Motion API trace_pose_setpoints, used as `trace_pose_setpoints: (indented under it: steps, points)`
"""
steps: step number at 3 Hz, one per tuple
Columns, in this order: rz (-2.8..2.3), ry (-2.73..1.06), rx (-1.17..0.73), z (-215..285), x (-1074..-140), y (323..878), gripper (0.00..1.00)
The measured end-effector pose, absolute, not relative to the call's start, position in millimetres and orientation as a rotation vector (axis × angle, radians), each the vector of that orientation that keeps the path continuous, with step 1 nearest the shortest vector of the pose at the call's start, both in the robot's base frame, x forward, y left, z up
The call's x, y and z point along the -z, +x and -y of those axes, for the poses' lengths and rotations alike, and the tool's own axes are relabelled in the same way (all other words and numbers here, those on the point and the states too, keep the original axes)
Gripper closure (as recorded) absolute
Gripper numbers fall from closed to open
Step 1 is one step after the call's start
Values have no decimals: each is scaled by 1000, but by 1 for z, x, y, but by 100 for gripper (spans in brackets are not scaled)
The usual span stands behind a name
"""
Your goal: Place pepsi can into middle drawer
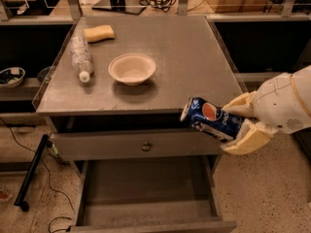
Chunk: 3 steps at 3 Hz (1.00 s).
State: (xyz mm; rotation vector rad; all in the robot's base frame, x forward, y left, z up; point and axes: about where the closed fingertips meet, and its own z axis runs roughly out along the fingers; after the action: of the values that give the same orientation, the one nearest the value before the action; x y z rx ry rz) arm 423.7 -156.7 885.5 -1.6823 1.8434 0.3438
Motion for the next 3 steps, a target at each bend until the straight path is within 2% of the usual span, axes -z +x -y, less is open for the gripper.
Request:
trace_pose_setpoints:
  steps: [3]
  points:
    - [-1864, -1689, -396, 139, -851, 414, 100]
